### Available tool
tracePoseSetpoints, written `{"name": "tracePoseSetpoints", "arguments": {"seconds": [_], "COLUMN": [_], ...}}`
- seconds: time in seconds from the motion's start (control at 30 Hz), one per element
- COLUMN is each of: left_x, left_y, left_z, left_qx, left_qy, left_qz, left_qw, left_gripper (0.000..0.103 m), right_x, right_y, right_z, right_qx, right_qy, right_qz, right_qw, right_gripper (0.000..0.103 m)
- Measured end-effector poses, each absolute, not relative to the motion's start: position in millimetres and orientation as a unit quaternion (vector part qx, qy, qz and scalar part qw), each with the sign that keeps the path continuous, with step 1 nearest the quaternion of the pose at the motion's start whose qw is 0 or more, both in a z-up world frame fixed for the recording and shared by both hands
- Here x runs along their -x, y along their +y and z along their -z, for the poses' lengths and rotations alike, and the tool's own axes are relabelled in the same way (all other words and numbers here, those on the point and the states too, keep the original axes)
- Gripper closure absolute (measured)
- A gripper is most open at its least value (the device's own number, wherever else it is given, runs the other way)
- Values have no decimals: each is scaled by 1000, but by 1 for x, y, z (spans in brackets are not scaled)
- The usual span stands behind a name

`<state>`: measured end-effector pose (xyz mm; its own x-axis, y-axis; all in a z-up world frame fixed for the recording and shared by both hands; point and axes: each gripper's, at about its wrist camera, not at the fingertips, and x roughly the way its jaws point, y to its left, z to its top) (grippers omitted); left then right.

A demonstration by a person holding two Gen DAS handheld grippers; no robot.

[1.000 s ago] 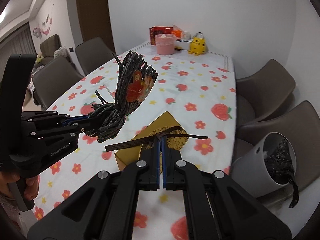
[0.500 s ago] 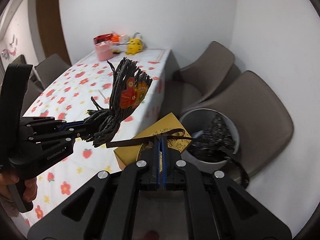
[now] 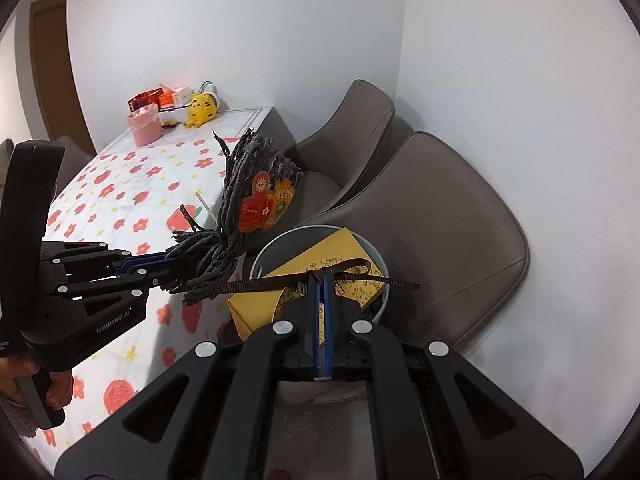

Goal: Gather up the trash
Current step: 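Carry the gold box and black tassel with both tools to the bin, then open both tools to drop the box and tassel into the bin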

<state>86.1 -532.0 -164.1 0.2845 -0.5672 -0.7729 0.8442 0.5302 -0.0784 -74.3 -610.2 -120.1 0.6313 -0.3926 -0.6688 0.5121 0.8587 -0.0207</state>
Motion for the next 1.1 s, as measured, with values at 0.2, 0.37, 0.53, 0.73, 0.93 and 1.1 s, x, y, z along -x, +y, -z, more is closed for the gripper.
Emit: {"name": "tracePoseSetpoints", "arguments": {"seconds": [0.2,0.37,0.53,0.73,0.93,1.1], "left_x": [-103,-117,-127,-134,-139,-140], "left_y": [-556,-569,-576,-579,-580,-581], "left_z": [156,152,153,157,161,163], "left_qx": [-180,-179,-181,-184,-186,-189], "left_qy": [385,381,382,385,391,391], "left_qz": [456,455,453,448,443,443], "left_qw": [782,784,785,786,785,784], "left_gripper": [95,95,95,95,95,95], "right_x": [58,44,32,21,10,15], "right_y": [-634,-645,-653,-667,-682,-683], "right_z": [116,114,114,114,124,130], "right_qx": [-87,-87,-87,-98,-116,-118], "right_qy": [338,333,329,325,340,340], "right_qz": [254,253,255,256,262,268], "right_qw": [902,904,905,905,895,894], "right_gripper": [102,102,102,102,62,61]}}
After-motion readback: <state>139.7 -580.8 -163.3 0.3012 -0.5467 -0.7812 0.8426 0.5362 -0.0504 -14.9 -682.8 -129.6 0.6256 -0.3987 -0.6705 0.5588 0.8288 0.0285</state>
